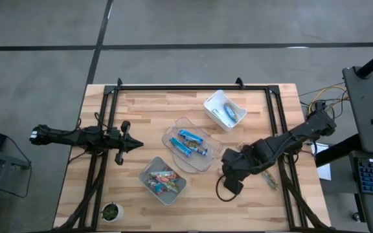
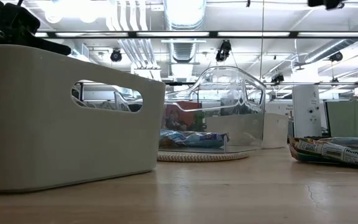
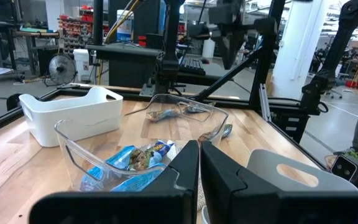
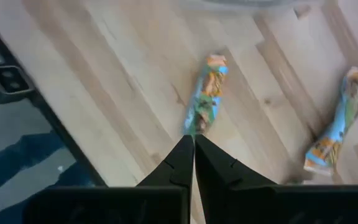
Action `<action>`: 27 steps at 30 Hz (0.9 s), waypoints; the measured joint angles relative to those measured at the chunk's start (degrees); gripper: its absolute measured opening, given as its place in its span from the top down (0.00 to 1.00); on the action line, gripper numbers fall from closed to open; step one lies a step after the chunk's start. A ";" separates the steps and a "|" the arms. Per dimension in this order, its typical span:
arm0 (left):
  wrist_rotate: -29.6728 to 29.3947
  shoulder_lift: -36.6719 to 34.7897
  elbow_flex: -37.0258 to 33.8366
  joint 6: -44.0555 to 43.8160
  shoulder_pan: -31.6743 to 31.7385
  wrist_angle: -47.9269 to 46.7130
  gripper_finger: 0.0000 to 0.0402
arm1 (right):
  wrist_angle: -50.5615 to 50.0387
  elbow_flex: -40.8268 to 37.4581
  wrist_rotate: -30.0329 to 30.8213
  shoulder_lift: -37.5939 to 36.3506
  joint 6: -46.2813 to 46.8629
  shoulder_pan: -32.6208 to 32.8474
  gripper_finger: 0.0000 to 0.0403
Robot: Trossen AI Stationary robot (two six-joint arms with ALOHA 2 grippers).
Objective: Pick and place Granola Bars by type
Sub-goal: Put the yellow granola bar into the white bin
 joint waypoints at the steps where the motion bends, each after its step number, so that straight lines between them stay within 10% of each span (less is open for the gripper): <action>1: 0.01 0.02 0.01 0.00 0.00 0.00 1.00 | -0.01 -0.68 -0.04 0.00 0.89 0.34 0.98; 27: 0.01 0.01 -0.01 0.00 0.02 0.00 1.00 | 23.91 -25.27 -1.80 -0.01 9.88 2.98 0.85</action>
